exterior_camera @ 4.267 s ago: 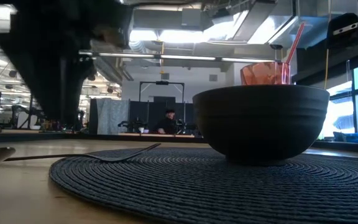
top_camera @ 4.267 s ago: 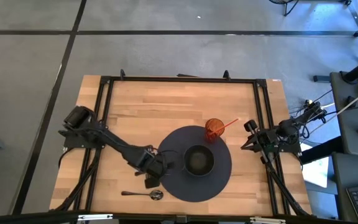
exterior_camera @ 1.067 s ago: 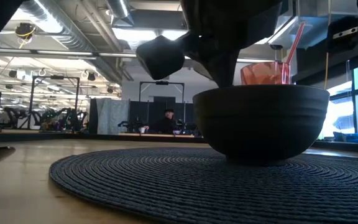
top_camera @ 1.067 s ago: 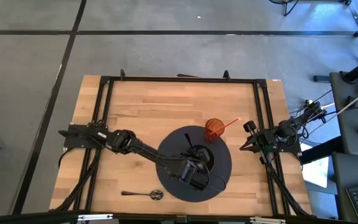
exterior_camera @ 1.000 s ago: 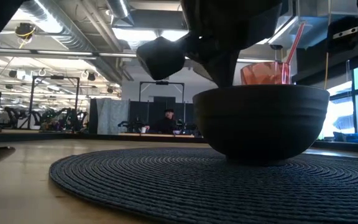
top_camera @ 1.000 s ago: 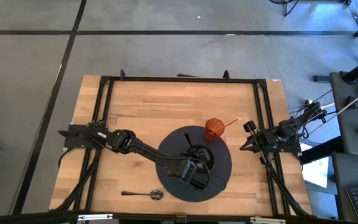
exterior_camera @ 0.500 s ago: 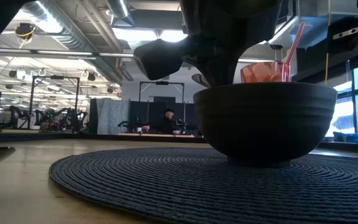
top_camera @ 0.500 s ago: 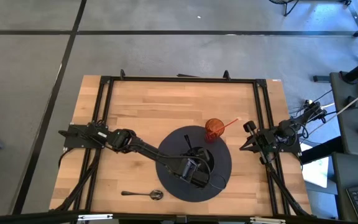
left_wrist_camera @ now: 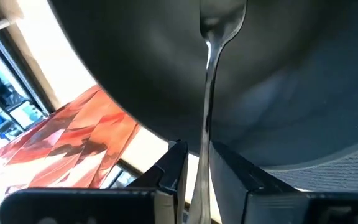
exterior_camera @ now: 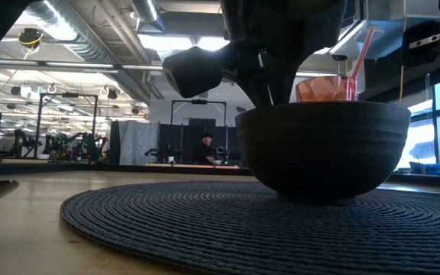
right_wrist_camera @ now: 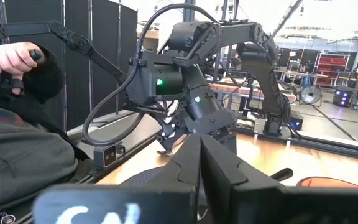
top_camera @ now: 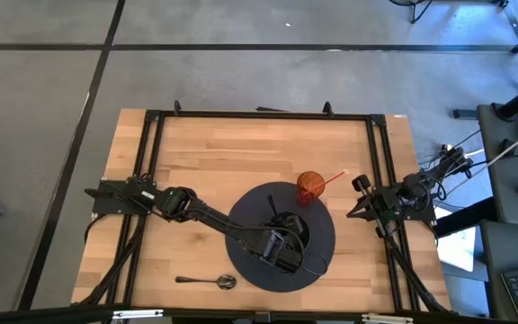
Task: Pick & Place Utensil
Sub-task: Put the black spoon into the black bowl
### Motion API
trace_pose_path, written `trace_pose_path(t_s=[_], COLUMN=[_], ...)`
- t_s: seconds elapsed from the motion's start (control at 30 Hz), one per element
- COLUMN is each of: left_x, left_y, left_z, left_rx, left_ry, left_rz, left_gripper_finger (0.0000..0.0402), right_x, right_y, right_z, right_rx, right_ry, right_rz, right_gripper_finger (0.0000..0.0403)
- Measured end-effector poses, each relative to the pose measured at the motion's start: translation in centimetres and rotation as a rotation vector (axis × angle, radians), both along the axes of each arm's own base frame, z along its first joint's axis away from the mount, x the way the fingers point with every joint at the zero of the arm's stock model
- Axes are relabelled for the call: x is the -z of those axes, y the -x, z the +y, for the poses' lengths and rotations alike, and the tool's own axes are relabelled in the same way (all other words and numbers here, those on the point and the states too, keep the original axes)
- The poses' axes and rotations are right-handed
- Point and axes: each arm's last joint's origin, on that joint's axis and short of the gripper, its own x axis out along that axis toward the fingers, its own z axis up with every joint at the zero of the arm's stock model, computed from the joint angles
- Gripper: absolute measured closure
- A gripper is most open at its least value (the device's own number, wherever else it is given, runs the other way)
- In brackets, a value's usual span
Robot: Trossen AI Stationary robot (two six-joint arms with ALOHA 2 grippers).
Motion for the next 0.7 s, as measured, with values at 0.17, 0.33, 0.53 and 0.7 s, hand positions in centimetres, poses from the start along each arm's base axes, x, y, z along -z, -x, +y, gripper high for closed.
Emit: trace_pose_path(t_s=[0.17,0.33,0.53,0.7], left_x=[-0.5,-4.2,-12.3,-15.7], left_y=[0.4,2.4,7.5,11.2], left_z=[-0.7,-2.0,-0.2,0.0], left_rx=[0.007,-0.041,-0.521,-0.694], left_ry=[-0.138,-0.203,0.359,0.828], left_rz=[-0.051,-0.194,-0.437,-0.523], left_gripper_finger=[0.0339,0.0339,0.0343,0.0361], right_x=[0.0,0.0,0.1,0.1], right_y=[0.0,0.0,0.0,0.0], right_z=[0.0,0.0,0.1,0.1], right_rx=[-0.001,-0.001,-0.03,-0.028], right_ry=[0.0,0.0,0.003,0.003], right_rz=[0.001,0.002,0.008,0.009], right_gripper_finger=[0.0389,0.0389,0.0389,0.0389])
